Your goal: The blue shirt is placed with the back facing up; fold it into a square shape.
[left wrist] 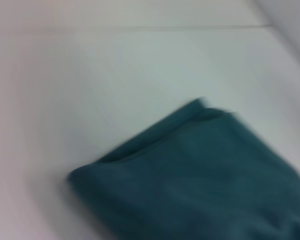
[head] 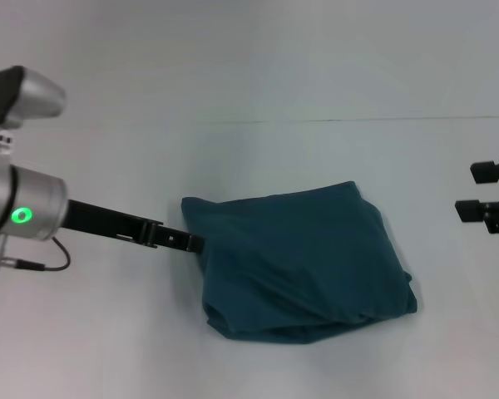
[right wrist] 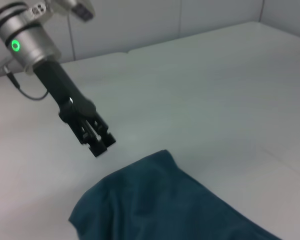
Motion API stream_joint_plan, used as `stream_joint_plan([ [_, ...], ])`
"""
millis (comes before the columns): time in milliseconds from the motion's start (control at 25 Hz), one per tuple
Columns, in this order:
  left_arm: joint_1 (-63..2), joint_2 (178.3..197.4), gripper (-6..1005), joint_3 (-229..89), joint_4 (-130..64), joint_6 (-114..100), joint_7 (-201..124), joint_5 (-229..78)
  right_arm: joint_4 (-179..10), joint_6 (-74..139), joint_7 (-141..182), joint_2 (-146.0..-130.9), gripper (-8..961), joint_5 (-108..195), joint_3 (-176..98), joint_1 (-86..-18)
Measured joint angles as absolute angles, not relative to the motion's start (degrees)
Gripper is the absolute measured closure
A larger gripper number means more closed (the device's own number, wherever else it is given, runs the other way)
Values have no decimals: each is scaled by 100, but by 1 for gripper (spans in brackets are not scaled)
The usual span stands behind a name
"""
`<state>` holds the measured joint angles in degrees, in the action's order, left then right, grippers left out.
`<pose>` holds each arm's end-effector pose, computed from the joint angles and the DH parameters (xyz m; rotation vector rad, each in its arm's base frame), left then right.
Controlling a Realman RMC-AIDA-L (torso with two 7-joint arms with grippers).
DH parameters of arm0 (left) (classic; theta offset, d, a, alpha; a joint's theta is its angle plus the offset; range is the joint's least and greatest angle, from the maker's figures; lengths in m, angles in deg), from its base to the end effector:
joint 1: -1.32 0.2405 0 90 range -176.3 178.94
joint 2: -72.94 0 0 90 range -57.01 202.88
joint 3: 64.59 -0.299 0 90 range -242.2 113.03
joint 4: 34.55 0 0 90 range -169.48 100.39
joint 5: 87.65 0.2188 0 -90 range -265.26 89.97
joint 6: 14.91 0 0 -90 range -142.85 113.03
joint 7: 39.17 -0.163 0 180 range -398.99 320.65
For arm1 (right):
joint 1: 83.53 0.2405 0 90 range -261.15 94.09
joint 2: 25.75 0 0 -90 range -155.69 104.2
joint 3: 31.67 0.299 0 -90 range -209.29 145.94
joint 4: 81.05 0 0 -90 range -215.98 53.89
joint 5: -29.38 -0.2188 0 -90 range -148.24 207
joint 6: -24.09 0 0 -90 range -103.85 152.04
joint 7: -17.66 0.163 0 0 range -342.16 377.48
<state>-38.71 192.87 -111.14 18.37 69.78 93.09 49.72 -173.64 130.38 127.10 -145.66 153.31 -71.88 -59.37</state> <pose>-0.2527 0.4196 -0.0274 -2.5502 -1.3582 -0.1672 0.2353 0.3393 0.0962 -2.6412 0.4683 0.2116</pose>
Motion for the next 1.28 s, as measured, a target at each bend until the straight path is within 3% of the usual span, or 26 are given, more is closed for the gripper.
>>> stream_joint_plan([
  [200,-3399,19338,227,-10471,2217,8192,7642,4377,-17240,13463,12570,-14548,350,15336,-7201,-5997],
  [360,-3087,19253,127,-9545,2093,9269,6292,4237,-16906,13739,12136,-14582,349,15312,-7374,-6216],
  [480,-2828,19183,129,-8714,1949,9956,5457,4232,-16500,13756,11880,-14585,349,15316,-7609,-6420],
  [800,-2536,19169,132,-8803,1980,10216,5046,4551,-15859,13722,10889,-14591,14,15164,-7542,-6820],
  [1280,-2623,19196,133,-9182,1891,10226,5095,4666,-15428,13674,10384,-14571,22,15199,-7554,-6854],
])
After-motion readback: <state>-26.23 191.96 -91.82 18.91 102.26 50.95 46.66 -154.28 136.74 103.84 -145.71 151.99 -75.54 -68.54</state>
